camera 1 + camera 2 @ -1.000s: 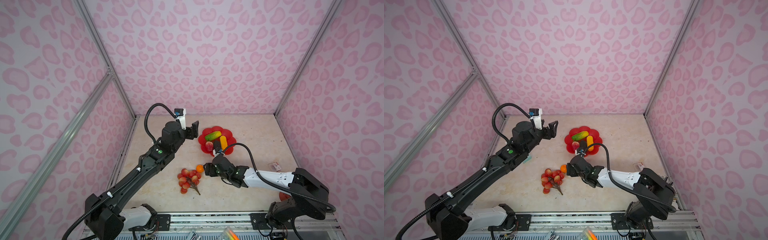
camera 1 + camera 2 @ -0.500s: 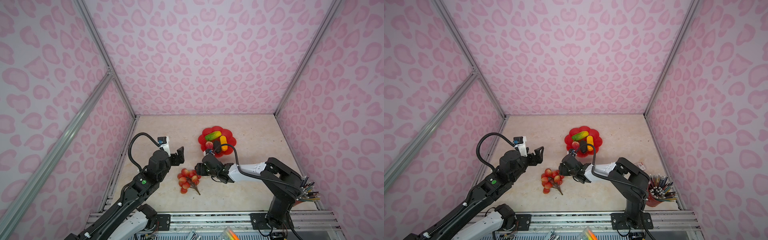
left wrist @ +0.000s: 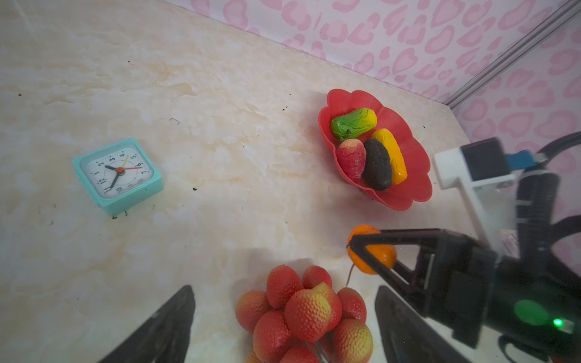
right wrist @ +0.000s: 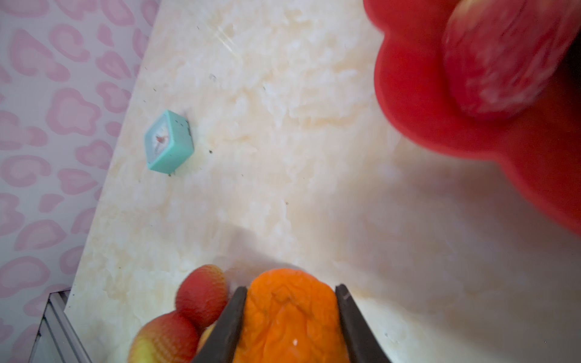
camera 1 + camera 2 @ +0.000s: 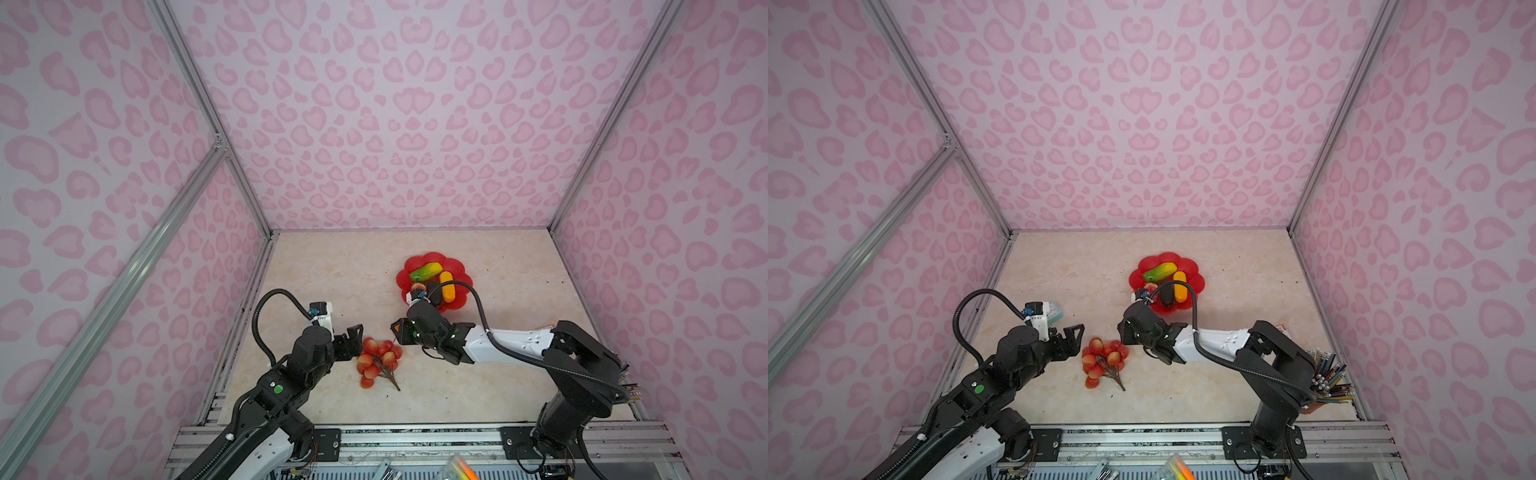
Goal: Place and organize the fake fruits in the fruit bowl
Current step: 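Grasp the orange with the right gripper while the left gripper moves toward the lychees, then carry the orange with the right gripper into the bowl and release, then reach the right gripper down and grasp the lychee bunch by its stem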
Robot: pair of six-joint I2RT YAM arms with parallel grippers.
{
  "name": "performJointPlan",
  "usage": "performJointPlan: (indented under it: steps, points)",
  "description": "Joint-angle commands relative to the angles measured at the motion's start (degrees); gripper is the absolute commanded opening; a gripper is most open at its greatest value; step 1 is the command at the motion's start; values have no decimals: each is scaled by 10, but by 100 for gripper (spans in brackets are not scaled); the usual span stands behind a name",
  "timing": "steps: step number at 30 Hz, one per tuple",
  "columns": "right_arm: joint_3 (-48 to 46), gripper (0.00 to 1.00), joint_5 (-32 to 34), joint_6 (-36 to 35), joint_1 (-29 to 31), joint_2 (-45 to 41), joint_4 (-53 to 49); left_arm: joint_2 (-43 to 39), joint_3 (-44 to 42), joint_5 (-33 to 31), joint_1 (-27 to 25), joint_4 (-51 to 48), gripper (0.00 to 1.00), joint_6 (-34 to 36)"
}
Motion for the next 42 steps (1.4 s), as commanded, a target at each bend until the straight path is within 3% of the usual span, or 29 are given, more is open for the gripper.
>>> performJointPlan:
  steps: [1,3,8,15,22,26,30,35,42]
  points:
    - [14,34,87,-43,-12,-45,-82,-6,-10,29,1,-6,90,-15]
    - [23,34,119,-73,-34,-66,-110,-4,-18,40,1,-6,90,-19]
    - [29,35,98,-115,-104,-65,-114,6,-33,60,1,0,90,-26]
    - [77,37,79,-155,-160,26,-110,9,-32,62,1,-1,90,-22]
    - [144,53,66,-165,-175,127,-130,5,-29,54,1,-17,90,-21]
    - [153,66,66,-168,-176,124,-132,-8,-32,50,1,-19,90,-18]
    - [143,72,83,-168,-175,84,-142,-12,-30,44,1,-19,90,-12]
    - [61,69,62,-180,-144,-14,-118,-14,-15,20,1,-34,90,10]
    - [-115,62,-13,-217,9,-151,-35,-38,-5,10,1,-38,90,27]
